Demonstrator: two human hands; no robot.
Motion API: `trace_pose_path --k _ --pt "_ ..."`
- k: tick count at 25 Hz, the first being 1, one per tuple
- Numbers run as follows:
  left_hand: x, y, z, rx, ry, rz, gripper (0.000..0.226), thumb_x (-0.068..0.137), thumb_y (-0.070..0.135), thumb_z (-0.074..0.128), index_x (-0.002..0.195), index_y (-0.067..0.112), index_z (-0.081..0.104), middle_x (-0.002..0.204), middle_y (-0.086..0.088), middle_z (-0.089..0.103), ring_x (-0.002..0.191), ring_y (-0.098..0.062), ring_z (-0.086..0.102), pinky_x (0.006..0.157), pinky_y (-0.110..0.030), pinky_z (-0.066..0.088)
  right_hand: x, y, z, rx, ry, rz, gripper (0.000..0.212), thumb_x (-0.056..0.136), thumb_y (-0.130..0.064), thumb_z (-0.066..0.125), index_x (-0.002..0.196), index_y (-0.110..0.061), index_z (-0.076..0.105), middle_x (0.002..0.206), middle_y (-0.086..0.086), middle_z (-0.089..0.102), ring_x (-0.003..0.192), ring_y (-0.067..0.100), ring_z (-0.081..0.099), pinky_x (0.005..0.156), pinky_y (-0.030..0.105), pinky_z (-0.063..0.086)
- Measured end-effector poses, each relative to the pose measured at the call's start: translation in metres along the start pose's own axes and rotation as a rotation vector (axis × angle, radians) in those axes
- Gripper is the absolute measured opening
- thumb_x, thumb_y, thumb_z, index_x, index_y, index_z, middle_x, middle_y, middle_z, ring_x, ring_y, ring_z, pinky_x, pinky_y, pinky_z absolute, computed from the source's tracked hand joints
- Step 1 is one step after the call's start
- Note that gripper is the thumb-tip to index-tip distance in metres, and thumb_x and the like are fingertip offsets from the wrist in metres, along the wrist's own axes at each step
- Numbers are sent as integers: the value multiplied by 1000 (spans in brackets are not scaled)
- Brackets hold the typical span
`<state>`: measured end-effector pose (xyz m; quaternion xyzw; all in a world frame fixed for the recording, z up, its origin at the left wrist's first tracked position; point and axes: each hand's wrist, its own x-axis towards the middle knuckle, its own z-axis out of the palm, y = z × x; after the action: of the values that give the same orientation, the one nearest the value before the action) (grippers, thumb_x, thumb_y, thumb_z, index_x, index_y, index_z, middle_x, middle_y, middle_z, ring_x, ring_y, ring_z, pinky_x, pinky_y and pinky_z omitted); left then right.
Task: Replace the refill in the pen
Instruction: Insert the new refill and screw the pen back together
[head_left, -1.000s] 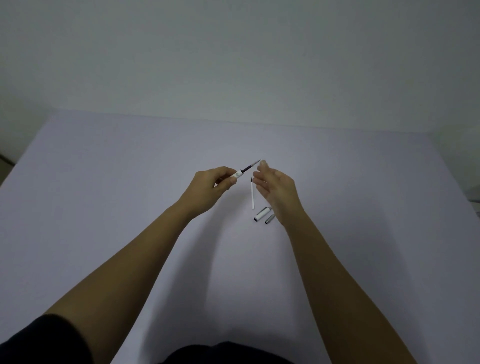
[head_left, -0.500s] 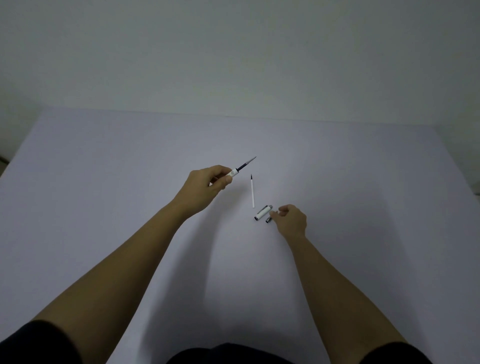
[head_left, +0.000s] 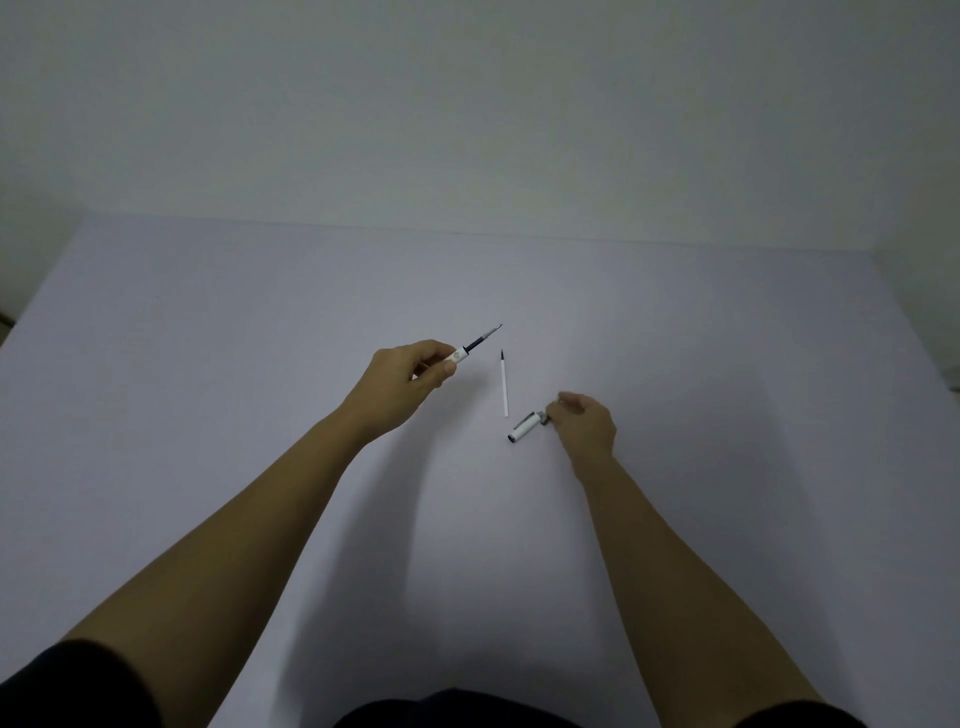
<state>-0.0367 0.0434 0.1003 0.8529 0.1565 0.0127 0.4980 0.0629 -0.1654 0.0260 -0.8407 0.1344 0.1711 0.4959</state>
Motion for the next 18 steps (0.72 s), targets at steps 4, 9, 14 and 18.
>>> trace_pose_path --k 4,9,14,18 --pt "-2 3 1 55 -13 26 18 93 28 53 105 24 66 78 19 60 72 1 56 62 -16 39 -5 -38 -5 567 -159 -30 20 80 -7 66 99 -10 61 86 7 69 77 9 65 70 17 53" --pt "-5 7 1 103 -19 46 19 93 28 52 105 23 66 80 15 60 75 -1 55 62 -16 37 -15 -63 -5 758 -239 -103 15 82 -10 68 93 -17 60 86 1 69 78 6 69 67 13 53" --pt "-7 8 0 144 -34 72 18 94 28 51 103 22 66 82 8 62 75 -5 55 61 -16 38 -22 -67 -3 799 -285 -131 16 82 -10 67 95 -16 60 90 3 70 80 6 71 68 13 54" --pt "-7 8 0 170 -32 71 19 94 27 51 104 21 66 85 4 64 75 -5 55 62 -17 39 -27 -69 -3 783 -302 -158 16 82 -11 67 96 -17 60 91 3 70 81 6 71 68 13 53"
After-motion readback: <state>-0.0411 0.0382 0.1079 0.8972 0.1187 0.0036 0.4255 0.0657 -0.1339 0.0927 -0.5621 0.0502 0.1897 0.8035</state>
